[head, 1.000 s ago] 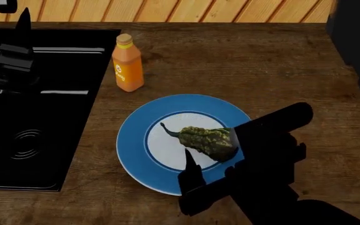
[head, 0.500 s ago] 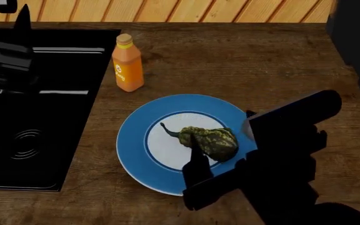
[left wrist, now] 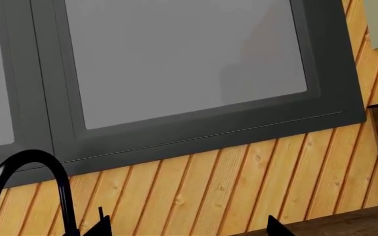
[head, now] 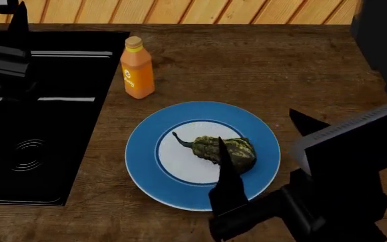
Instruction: Pick the squash from the sink and place it on the plate located on the counter
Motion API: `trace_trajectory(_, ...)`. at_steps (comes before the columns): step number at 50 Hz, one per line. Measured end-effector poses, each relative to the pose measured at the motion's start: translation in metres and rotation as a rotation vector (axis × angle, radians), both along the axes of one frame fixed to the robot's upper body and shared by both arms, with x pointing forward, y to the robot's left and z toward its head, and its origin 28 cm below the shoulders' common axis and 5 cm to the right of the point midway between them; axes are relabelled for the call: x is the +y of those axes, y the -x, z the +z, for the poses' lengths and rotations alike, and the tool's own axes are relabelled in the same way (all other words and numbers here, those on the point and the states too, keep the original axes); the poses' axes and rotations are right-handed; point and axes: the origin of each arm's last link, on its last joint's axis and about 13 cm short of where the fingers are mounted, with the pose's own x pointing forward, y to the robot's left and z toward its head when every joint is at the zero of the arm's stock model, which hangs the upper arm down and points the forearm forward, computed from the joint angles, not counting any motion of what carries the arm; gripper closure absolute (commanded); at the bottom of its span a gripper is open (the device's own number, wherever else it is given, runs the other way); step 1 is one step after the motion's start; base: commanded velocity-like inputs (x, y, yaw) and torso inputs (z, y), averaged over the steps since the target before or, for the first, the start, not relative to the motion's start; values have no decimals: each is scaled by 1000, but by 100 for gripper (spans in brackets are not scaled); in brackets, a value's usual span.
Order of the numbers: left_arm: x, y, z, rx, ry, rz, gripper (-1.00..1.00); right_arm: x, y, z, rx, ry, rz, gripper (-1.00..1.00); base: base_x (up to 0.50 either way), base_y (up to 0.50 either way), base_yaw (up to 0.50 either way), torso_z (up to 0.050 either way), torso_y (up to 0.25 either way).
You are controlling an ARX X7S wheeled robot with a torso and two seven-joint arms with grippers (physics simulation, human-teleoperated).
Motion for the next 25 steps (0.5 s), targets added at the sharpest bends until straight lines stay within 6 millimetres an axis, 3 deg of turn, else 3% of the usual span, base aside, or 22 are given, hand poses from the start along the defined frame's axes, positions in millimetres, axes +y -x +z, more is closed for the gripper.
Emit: trace_trajectory(25, 4, 14, -6, -38, 10, 3, -100, -13, 53, 5, -144, -31, -129, -100, 0, 0, 0, 0, 0)
